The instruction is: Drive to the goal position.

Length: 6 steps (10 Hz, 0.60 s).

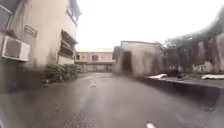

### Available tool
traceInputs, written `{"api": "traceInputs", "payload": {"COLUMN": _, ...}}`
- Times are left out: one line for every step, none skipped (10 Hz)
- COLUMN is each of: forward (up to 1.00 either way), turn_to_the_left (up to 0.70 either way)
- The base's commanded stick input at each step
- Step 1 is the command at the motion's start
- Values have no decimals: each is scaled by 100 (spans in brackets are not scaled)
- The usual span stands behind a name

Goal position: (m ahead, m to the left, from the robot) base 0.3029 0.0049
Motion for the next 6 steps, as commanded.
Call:
{"api": "traceInputs", "payload": {"forward": 50, "turn_to_the_left": 8}}
{"api": "traceInputs", "payload": {"forward": 50, "turn_to_the_left": 8}}
{"api": "traceInputs", "payload": {"forward": 50, "turn_to_the_left": 8}}
{"api": "traceInputs", "payload": {"forward": 50, "turn_to_the_left": 8}}
{"api": "traceInputs", "payload": {"forward": 50, "turn_to_the_left": 8}}
{"api": "traceInputs", "payload": {"forward": 50, "turn_to_the_left": 8}}
